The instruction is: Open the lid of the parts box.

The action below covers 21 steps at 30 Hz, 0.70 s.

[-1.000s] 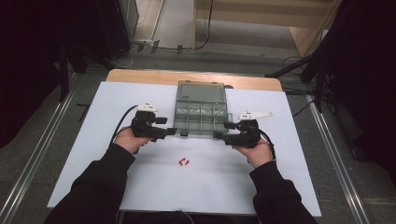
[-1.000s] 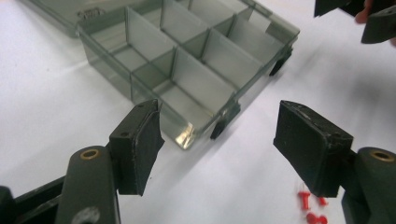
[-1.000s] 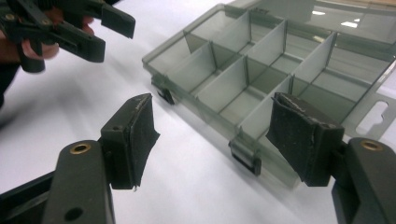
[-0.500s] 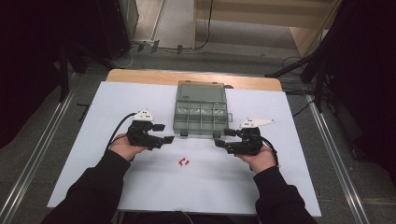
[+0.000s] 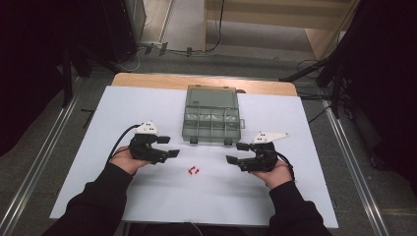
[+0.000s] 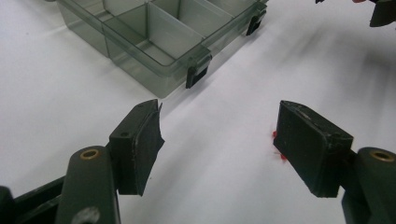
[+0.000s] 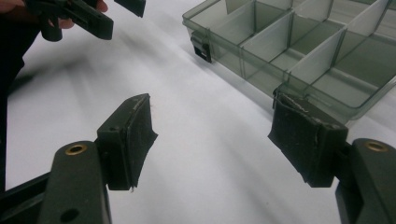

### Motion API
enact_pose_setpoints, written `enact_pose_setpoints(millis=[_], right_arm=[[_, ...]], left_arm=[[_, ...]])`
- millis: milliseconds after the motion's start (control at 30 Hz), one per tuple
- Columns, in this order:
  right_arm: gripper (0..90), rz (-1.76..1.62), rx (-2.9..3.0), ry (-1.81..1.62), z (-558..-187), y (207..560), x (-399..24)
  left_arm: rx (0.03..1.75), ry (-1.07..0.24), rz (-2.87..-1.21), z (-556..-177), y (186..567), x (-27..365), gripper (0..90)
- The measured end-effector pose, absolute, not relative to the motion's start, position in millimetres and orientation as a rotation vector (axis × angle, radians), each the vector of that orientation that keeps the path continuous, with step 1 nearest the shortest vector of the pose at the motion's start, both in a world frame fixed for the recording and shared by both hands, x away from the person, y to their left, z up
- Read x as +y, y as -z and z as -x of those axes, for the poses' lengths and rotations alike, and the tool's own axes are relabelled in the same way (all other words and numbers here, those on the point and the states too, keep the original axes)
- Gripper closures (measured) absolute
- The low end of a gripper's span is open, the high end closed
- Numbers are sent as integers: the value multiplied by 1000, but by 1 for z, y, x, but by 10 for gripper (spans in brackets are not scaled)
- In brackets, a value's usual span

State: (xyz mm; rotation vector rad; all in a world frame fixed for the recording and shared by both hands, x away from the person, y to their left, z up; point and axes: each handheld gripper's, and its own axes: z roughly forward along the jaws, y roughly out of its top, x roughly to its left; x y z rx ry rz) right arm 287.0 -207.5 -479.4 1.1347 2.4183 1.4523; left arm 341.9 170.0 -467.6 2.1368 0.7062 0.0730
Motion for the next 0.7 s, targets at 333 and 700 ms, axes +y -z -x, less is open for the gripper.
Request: enact_pose_setpoints(millis=[333, 700], right_arm=[[289, -1132, 2442, -1449, -276, 484, -211], [286, -1132, 2445, -1440, -270, 485, -215]], left_arm=[[675, -72, -2164, -328, 469, 176, 307], [653, -65, -2178, -314, 473, 184, 307]])
